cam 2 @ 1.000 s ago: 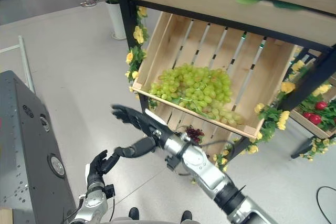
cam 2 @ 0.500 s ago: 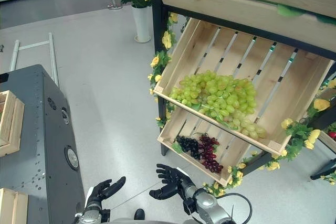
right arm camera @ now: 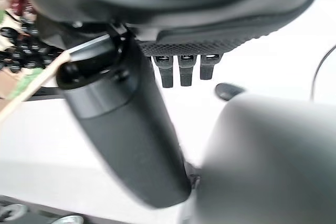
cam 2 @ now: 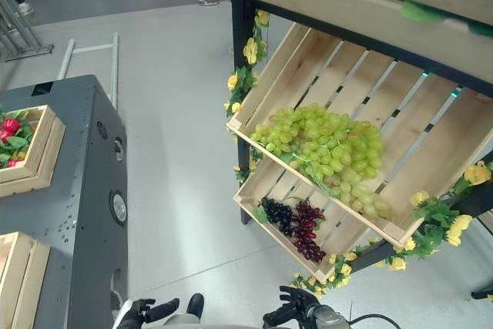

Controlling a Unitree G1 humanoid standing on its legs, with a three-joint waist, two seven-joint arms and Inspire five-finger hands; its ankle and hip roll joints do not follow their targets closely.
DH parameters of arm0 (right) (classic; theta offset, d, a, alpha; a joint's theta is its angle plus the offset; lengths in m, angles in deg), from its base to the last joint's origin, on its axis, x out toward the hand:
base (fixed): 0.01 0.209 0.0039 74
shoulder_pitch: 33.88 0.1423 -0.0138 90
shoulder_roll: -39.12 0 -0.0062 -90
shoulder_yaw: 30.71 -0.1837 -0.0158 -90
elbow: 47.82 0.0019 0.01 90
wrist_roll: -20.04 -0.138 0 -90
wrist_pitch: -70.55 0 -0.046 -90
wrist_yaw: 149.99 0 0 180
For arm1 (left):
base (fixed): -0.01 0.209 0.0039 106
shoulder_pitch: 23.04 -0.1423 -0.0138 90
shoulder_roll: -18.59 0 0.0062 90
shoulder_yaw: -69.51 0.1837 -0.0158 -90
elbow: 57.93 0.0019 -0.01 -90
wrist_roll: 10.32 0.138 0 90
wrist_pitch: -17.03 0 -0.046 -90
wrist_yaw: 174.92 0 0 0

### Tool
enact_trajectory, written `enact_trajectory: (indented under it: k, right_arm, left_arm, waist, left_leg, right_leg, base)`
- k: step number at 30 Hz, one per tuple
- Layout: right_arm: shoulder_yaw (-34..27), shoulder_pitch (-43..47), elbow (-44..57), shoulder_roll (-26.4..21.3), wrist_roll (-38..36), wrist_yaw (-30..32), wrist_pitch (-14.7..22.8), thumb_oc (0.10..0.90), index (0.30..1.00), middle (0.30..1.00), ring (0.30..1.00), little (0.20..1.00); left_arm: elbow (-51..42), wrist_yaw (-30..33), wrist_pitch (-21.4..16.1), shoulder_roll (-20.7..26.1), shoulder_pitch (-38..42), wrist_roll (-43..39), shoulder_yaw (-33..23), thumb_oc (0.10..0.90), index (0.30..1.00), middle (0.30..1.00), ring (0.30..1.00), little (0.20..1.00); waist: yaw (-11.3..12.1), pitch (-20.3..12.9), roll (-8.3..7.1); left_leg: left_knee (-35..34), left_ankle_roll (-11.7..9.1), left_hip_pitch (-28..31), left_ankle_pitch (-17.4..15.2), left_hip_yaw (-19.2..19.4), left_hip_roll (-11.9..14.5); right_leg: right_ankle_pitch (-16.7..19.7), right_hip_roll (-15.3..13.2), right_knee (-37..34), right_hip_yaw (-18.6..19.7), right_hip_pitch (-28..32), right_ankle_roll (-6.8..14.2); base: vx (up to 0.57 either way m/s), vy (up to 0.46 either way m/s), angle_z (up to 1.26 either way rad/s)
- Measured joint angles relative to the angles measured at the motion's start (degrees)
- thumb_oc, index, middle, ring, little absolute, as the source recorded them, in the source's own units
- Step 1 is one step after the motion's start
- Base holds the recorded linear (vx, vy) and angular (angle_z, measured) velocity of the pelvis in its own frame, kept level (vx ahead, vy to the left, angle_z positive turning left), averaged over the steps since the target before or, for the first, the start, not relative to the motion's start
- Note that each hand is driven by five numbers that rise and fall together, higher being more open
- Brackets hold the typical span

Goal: Pick up the fruits from the basket on one side to the basket on the other side

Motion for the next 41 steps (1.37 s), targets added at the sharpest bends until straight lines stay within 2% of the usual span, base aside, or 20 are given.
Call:
enact_trajectory:
  k: [1,2,3,4,5,6,7,8,9,10,12,15,18,21,26,37,41]
  right_arm:
    - [-0.3,0.2,-0.1,0.1,0.1,0.0,0.0,0.8,0.9,0.9,0.9,0.9]
    - [-0.1,0.0,-0.2,0.5,0.0,0.5,0.0,0.8,0.9,0.9,0.9,0.9]
    - [-0.1,0.2,-0.5,1.1,-0.1,0.6,0.0,0.8,0.9,0.9,0.9,0.9]
    - [-0.3,0.2,-0.6,1.8,-0.5,0.6,0.3,0.8,0.9,0.9,0.9,0.9]
    - [-0.5,0.0,-0.4,1.6,-0.6,0.6,0.8,0.8,0.9,0.9,0.9,0.9]
    - [-1.3,-0.4,-0.2,1.3,-0.6,0.6,1.7,0.8,0.9,0.9,0.9,0.9]
    - [-2.9,-1.1,-0.2,1.4,-0.6,0.6,1.9,0.8,0.9,0.9,0.9,0.9]
    - [-3.9,-1.7,-0.2,0.6,-0.7,0.6,1.9,0.8,0.9,0.9,0.9,0.9]
    - [-4.9,-1.6,-0.4,1.5,-0.8,1.1,1.9,0.8,0.9,0.9,0.9,0.9]
    - [-5.5,-1.6,-0.2,2.7,-0.7,1.6,1.8,0.8,0.9,0.9,0.9,0.9]
    - [-5.1,-1.3,-0.8,3.7,-0.6,1.8,1.5,0.8,0.9,0.9,0.9,0.9]
    - [-4.6,-0.9,-0.2,4.5,0.8,2.7,1.6,0.8,0.9,0.9,0.9,0.9]
    - [-3.4,-0.7,0.7,4.3,6.4,3.3,2.2,0.8,0.9,0.9,0.9,0.9]
    - [-0.2,-0.3,1.0,3.1,6.9,3.6,2.2,0.8,0.9,0.9,0.9,0.9]
    - [-0.3,-0.2,1.0,2.9,6.8,4.4,0.9,0.8,0.9,0.9,0.9,0.9]
    - [-0.3,-1.3,1.0,4.1,8.6,5.2,0.7,0.8,0.9,0.9,0.9,0.9]
    - [-0.2,-1.3,1.0,4.1,8.7,5.2,0.7,0.8,0.9,0.9,0.9,0.9]
  left_arm:
    - [0.1,-0.1,-0.3,-0.1,1.1,-0.1,-0.1,0.8,0.9,0.9,0.9,0.9]
    - [0.0,-1.1,-0.6,0.2,2.0,0.0,-1.0,0.8,0.9,0.9,0.9,0.9]
    - [0.2,-1.3,-0.8,0.9,1.9,0.0,-1.4,0.8,0.9,0.9,0.9,0.9]
    - [0.4,-0.9,-0.9,1.9,1.3,0.0,-2.4,0.8,0.9,0.9,0.9,0.9]
    - [0.4,-0.8,-1.1,1.9,1.0,0.0,-2.8,0.8,0.9,0.9,0.9,0.9]
    - [0.3,-1.0,-1.6,1.7,0.9,-0.3,-3.1,0.8,0.9,0.9,0.9,0.9]
    - [-0.4,-2.2,-1.7,1.2,1.0,-0.4,-3.0,0.8,0.9,0.9,0.9,0.9]
    - [-1.3,-3.4,-1.9,0.5,1.0,-0.3,-2.7,0.8,0.9,0.9,0.9,0.9]
    - [-1.4,-4.3,-2.0,0.5,1.2,-0.2,-1.9,0.8,0.9,0.9,0.9,0.9]
    - [-2.0,-6.2,-1.9,1.0,2.0,0.4,0.3,0.8,0.9,0.9,0.9,0.9]
    - [-1.6,-9.1,-1.9,0.8,2.2,1.4,3.1,0.8,0.9,0.9,0.9,0.9]
    - [-1.4,-11.3,-1.5,1.4,1.9,1.1,2.5,0.8,0.9,0.9,0.9,0.9]
    - [-2.0,-11.3,-1.1,1.6,1.1,0.1,2.1,0.8,0.9,0.9,0.9,0.9]
    - [-2.1,-11.1,-0.5,1.2,0.8,0.0,1.2,0.8,0.9,0.9,0.9,0.9]
    - [-2.0,-11.1,-0.3,1.3,0.2,0.1,0.4,0.8,0.9,0.9,0.9,0.9]
    - [-2.5,-13.6,-1.6,2.9,-0.9,0.0,0.6,0.8,0.9,0.9,0.9,0.9]
    - [-2.5,-13.7,-1.4,2.8,-1.1,-1.2,0.4,0.8,0.9,0.9,0.9,0.9]
  waist:
    - [-0.4,0.4,-0.62]
    - [0.3,0.9,-2.29]
    - [0.3,0.7,-4.03]
    - [-0.7,0.1,-7.04]
    - [-1.4,-0.1,-7.27]
    - [-2.9,-0.5,-6.04]
    - [-3.9,-0.8,-4.2]
    - [-4.8,-1.2,-1.64]
    - [-5.1,-1.2,-1.86]
    - [-5.3,-1.3,-3.07]
    - [-4.8,-1.5,-4.31]
    - [-4.6,-2.0,-5.03]
    - [-3.9,-2.3,-5.26]
    - [-3.2,-2.3,-4.21]
    - [-2.1,-2.8,-3.54]
    - [-2.0,-4.4,-5.85]
    - [-2.0,-4.5,-5.82]
  left_leg:
    - [0.1,-0.8,-1.5,1.1,3.7,-0.3]
    - [7.6,2.5,-2.5,-3.2,8.1,-2.5]
    - [13.1,3.0,-2.6,-5.9,8.8,-4.7]
    - [19.0,3.4,-1.0,-8.7,9.1,-8.9]
    - [19.2,4.0,0.3,-9.6,9.1,-9.5]
    - [15.7,5.6,3.8,-11.3,9.3,-8.9]
    - [8.1,6.4,6.9,-12.1,10.4,-7.9]
    - [0.8,7.2,9.7,-12.5,10.7,-6.8]
    - [-2.3,7.6,11.0,-10.9,10.2,-7.1]
    - [-4.5,8.2,11.0,-9.4,8.9,-7.7]
    - [-4.6,8.7,10.6,-9.3,8.4,-8.5]
    - [-4.6,8.8,10.9,-9.3,8.7,-8.7]
    - [-4.6,8.6,10.8,-9.2,9.1,-8.6]
    - [-4.6,8.0,11.0,-8.9,8.4,-7.9]
    - [-4.6,7.5,11.6,-8.9,8.5,-7.1]
    - [-4.6,7.4,12.4,-8.9,8.4,-7.0]
    - [-4.6,7.4,12.6,-8.9,8.2,-7.1]
  right_leg:
    - [0.3,-0.6,-0.3,-2.3,-0.2,-0.3]
    - [0.9,-3.2,-0.1,-4.7,-0.2,-0.3]
    - [1.3,-5.4,0.0,-6.0,-0.1,0.4]
    - [1.1,-9.3,0.0,-6.9,0.3,0.3]
    - [1.0,-10.0,0.1,-6.7,0.5,0.3]
    - [1.1,-9.9,0.1,-7.2,0.9,1.4]
    - [1.0,-8.6,0.2,-7.2,0.8,2.4]
    - [0.6,-6.5,0.6,-6.8,0.3,2.9]
    - [0.6,-6.4,0.9,-6.4,0.0,3.5]
    - [0.5,-6.7,1.2,-4.5,-1.0,3.8]
    - [0.3,-7.3,1.3,-2.1,-1.7,3.6]
    - [0.4,-7.5,1.3,-0.9,-1.7,3.8]
    - [1.5,-7.3,0.0,-0.7,-1.5,5.6]
    - [1.4,-6.4,0.0,-0.8,-0.8,5.1]
    - [1.3,-5.7,0.0,-0.8,-0.4,4.4]
    - [1.2,-5.7,0.0,-0.8,0.4,4.3]
    - [1.2,-5.7,0.0,-1.0,0.9,4.3]
  base:
    - [-0.21,-0.02,1.05]
    - [-0.16,0.006,0.54]
    - [-0.1,0.046,0.28]
    - [-0.05,0.06,0.19]
    - [-0.03,0.13,0.43]
    - [0.0,0.157,0.63]
    - [-0.03,0.192,0.82]
    - [-0.04,0.113,0.73]
    - [-0.05,0.09,0.73]
    - [0.01,0.076,0.51]
    - [0.05,0.079,0.24]
    - [-0.02,0.041,-0.06]
    - [-0.06,0.004,-0.14]
    - [0.04,0.009,0.1]
    - [0.01,0.001,-0.01]
    - [0.0,0.0,0.0]
    - [0.0,0.002,0.01]
